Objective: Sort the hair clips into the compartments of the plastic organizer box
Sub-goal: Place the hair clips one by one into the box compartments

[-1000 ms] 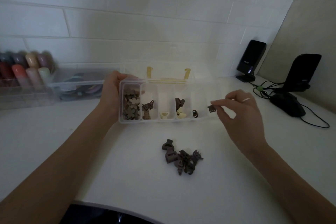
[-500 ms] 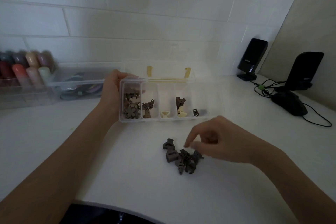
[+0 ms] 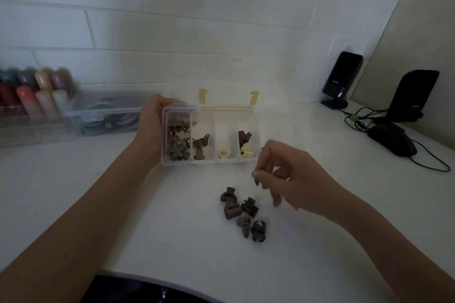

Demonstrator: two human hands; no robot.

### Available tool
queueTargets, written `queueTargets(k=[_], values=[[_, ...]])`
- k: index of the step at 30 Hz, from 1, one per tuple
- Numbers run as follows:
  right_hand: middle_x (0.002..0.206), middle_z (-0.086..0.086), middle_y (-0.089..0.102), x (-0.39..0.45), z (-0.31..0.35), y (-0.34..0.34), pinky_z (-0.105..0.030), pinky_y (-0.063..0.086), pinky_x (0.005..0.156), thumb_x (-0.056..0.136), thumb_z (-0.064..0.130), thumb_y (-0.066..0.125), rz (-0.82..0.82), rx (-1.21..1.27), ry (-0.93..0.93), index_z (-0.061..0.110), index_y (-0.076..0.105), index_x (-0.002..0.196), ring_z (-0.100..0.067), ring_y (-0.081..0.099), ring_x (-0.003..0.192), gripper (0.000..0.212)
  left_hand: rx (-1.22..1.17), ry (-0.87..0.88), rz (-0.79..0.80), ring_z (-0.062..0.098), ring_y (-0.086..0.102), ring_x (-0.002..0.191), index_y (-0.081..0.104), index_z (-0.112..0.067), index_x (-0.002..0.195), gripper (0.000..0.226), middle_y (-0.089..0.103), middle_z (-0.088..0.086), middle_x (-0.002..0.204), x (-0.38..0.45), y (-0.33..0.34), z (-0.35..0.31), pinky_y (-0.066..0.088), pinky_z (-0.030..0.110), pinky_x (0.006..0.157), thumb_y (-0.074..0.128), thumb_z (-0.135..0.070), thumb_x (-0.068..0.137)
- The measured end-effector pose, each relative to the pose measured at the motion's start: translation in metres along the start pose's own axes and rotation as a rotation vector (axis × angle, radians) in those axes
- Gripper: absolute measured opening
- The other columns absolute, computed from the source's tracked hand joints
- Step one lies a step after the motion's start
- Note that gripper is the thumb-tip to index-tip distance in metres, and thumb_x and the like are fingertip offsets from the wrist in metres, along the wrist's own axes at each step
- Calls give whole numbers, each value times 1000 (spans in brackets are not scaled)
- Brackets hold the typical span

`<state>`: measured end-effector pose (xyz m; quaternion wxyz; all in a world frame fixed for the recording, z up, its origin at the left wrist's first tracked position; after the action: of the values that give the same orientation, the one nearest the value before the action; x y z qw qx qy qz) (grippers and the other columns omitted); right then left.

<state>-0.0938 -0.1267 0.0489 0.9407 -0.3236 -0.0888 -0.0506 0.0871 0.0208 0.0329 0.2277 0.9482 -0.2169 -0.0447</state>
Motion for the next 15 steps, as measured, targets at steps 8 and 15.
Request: queueTargets(k=[8, 15], values=[[85, -10, 63, 4, 0, -2, -28, 52, 44, 94, -4, 45, -96, 228, -85, 14, 67, 100, -19, 65, 69, 29, -3, 10, -7, 19, 53, 59, 52, -15, 68, 28, 53, 4, 73, 0, 0, -1, 43, 27, 64, 35, -30, 83], [95, 9, 65, -3, 7, -29, -13, 41, 72, 78, 7, 72, -472, -110, -224, 24, 67, 84, -8, 59, 91, 19, 5, 4, -13, 18, 55, 57, 53, -16, 66, 28, 57, 2, 65, 0, -1, -1, 43, 27, 65, 36, -30, 82]])
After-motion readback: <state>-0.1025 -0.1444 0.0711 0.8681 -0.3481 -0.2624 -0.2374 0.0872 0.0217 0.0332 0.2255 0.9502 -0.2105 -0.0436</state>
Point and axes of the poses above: each hand's wrist, its own x-axis towards the middle knuckle, its own y-axis out of the palm, z = x × y, the point moved 7 cm from there along x, towards the middle knuckle
